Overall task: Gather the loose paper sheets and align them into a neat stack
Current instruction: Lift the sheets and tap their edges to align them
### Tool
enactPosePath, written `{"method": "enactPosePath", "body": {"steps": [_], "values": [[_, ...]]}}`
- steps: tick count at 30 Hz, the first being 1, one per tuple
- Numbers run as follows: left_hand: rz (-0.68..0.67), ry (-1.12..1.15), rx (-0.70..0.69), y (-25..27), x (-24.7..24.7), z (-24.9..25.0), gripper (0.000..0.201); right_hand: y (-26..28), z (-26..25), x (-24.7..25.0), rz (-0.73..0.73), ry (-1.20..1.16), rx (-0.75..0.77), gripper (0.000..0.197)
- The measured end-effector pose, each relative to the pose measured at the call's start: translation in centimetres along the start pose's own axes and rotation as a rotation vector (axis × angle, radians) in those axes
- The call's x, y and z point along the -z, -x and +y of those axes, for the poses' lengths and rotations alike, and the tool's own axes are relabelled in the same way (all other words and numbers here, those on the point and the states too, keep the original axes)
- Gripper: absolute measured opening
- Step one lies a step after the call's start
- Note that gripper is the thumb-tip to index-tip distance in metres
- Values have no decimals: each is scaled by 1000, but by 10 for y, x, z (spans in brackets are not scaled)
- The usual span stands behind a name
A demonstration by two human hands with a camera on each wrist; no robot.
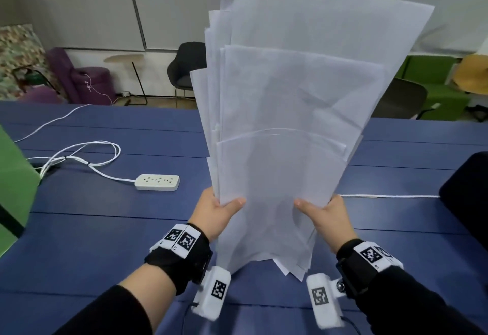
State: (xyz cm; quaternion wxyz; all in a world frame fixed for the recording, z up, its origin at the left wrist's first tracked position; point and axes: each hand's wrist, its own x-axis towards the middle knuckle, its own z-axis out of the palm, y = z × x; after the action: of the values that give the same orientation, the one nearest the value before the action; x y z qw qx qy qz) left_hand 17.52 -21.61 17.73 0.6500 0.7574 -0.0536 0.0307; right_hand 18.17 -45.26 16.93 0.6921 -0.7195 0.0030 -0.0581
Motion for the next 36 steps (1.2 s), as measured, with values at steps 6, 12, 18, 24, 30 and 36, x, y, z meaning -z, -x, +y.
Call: {"method": "enactPosePath", "body": {"steps": [6, 12, 18, 24, 30, 36], "values": [[37, 128, 11, -3, 0, -8, 26, 0, 10, 6, -13, -99, -53, 25], [52, 177, 14, -5, 1, -19, 33, -3, 18, 10, -37, -129, -61, 27], [39, 196, 19, -8, 5, -25, 38, -6, 17, 9, -100, -164, -68, 37], [39, 199, 34, -7, 7, -29, 43, -8, 19, 7, -126, -172, -69, 38], [53, 176, 31, -8, 9, -30, 43, -11, 22, 10, -115, -191, -73, 41], [-17, 189, 67, -9, 11, -30, 45, -10, 19, 12, -116, -194, -97, 38]]}}
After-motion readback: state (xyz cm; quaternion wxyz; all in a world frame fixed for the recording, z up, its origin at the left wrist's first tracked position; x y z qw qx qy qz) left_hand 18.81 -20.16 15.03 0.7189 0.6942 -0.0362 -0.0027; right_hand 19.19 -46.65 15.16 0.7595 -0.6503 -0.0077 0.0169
